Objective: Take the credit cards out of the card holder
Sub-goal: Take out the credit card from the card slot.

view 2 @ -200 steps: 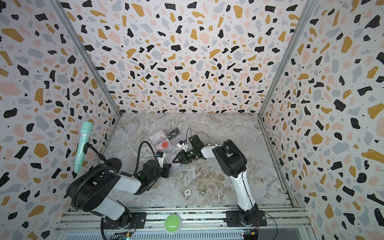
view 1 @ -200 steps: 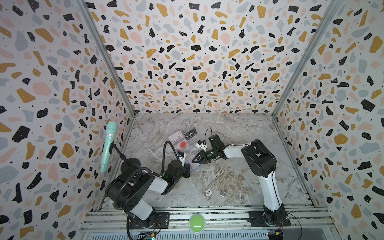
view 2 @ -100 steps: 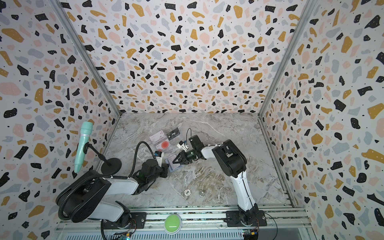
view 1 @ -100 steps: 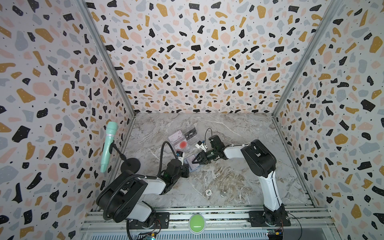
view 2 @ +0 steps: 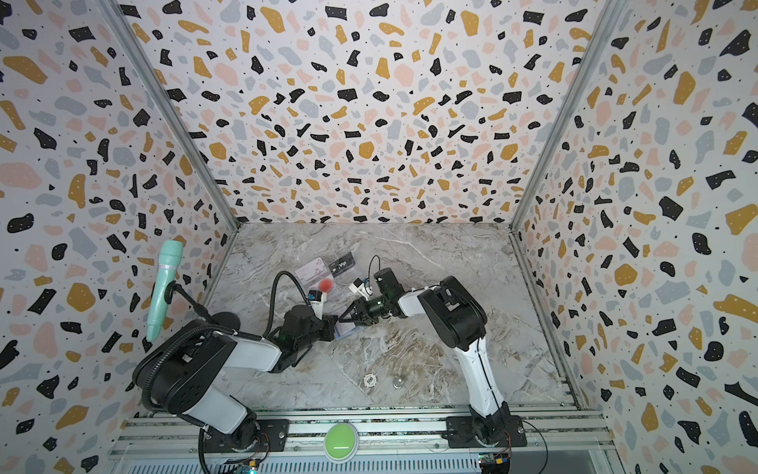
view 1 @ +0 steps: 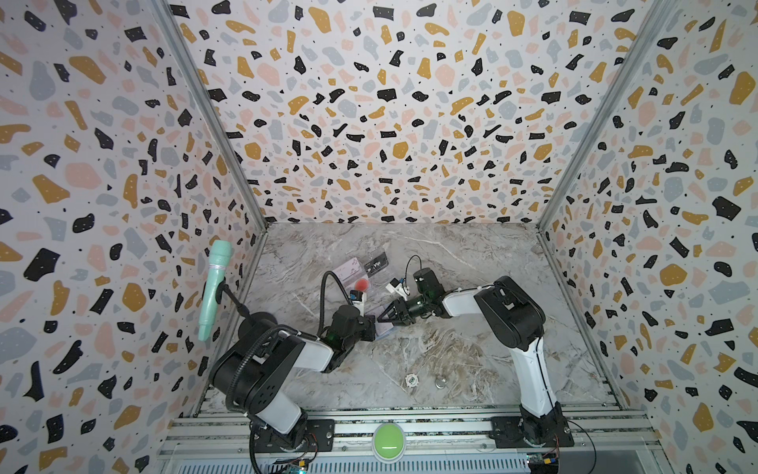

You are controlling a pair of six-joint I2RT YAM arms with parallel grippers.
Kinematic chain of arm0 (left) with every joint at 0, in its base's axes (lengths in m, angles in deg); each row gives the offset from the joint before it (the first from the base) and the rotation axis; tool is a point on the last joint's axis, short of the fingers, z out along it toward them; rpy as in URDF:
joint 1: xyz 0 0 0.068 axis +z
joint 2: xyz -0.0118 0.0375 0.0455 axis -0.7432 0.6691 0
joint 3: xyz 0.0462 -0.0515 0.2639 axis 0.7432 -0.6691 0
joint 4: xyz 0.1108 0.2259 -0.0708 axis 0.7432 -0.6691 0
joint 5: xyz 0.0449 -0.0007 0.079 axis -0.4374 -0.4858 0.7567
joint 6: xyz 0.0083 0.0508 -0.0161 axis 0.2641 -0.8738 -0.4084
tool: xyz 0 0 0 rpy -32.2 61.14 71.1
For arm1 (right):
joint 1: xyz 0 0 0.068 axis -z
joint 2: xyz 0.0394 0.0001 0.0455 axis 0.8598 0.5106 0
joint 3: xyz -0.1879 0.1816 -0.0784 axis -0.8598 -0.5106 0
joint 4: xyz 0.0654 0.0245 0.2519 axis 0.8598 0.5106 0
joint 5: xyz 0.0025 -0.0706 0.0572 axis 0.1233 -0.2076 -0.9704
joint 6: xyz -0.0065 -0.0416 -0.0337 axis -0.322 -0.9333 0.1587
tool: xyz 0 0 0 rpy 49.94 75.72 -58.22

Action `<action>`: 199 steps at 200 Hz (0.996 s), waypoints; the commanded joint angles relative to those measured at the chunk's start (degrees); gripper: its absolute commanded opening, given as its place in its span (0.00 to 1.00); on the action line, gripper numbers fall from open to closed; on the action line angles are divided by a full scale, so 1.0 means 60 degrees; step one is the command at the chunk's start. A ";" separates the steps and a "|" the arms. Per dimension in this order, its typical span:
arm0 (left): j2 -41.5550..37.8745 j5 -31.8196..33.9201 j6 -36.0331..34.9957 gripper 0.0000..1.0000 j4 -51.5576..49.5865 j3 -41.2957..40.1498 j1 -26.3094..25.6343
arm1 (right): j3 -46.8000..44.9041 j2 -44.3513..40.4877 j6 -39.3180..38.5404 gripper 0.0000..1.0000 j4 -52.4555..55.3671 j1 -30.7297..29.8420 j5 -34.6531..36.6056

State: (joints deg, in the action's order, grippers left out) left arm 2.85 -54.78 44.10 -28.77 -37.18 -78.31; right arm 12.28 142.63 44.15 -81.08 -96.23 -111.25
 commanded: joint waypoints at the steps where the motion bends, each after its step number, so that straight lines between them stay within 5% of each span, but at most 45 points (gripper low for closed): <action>1: 0.0081 -0.0185 0.0078 0.00 0.0712 -0.0172 0.0041 | -0.0097 0.0107 0.0471 0.45 -0.0687 -0.0039 -0.0237; 199: 0.0526 -0.0012 0.0295 0.00 0.1387 -0.1283 0.0041 | -0.0912 -0.0591 0.1892 0.36 -0.3197 0.0343 -0.0251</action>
State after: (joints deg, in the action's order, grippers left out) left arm 4.64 -54.98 45.80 -16.83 -44.04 -78.18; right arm 7.21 143.09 55.47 -98.54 -94.54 -111.71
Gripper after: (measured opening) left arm 0.046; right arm 0.361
